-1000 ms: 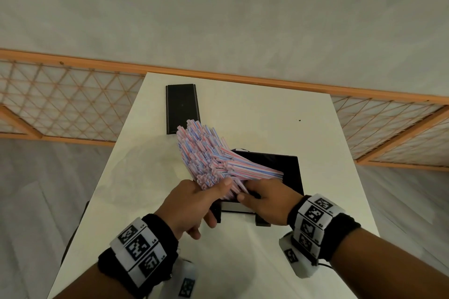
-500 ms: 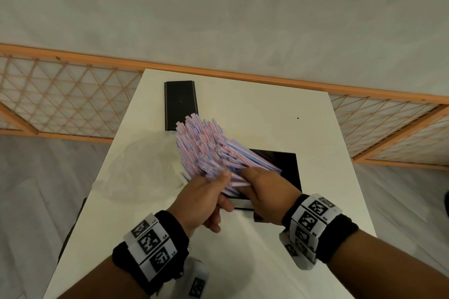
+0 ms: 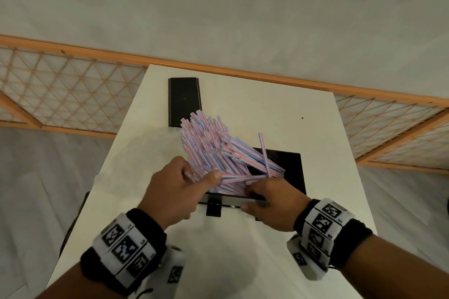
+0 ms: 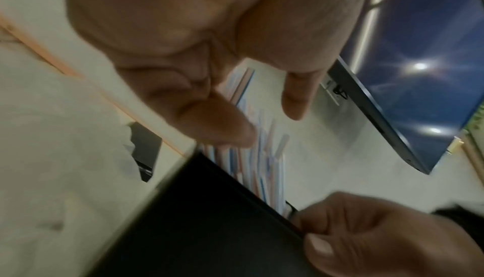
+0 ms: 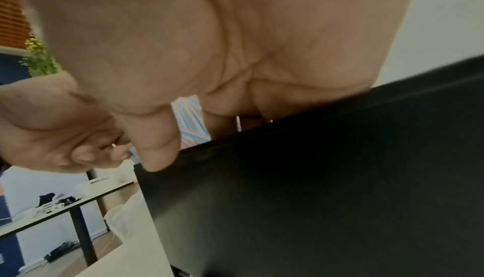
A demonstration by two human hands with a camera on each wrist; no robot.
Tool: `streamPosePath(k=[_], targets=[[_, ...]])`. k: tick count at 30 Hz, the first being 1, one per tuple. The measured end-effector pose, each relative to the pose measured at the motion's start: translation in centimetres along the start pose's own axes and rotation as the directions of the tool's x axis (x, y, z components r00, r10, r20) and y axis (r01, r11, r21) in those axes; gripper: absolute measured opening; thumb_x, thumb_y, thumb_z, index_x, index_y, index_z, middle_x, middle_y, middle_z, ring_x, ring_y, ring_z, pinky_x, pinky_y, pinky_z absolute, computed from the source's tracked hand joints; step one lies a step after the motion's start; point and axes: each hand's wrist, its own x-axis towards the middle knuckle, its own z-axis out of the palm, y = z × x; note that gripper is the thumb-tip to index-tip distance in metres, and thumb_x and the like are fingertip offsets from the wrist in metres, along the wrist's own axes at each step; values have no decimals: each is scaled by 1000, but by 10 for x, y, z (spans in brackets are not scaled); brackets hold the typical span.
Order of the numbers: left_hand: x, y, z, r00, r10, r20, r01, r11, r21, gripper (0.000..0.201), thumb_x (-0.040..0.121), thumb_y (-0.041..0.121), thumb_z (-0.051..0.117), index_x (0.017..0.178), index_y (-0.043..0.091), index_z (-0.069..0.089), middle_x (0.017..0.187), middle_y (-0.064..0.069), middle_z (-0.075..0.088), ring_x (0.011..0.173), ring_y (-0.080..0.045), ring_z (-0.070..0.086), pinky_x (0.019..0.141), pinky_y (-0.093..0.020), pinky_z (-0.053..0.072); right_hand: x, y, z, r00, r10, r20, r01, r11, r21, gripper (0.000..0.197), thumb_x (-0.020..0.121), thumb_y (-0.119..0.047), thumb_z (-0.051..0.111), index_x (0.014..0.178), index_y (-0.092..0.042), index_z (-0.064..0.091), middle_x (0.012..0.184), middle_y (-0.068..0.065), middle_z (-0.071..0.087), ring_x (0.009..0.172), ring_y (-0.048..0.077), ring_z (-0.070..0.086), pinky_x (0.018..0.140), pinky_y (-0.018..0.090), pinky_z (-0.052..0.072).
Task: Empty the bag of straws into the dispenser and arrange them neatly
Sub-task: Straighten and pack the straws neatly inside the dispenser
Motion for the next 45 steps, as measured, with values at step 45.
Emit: streamPosePath(k=[45], targets=[[18, 4, 18, 784, 611, -110, -597, 790, 141, 36, 93, 34, 62, 65, 13, 54, 52, -3, 52, 52, -20, 50, 55, -26, 43, 7, -11, 3, 998, -54, -13, 55, 997, 60, 34, 98, -56, 35, 96, -24, 45, 84, -8, 51, 76, 15, 48, 71, 30, 39]])
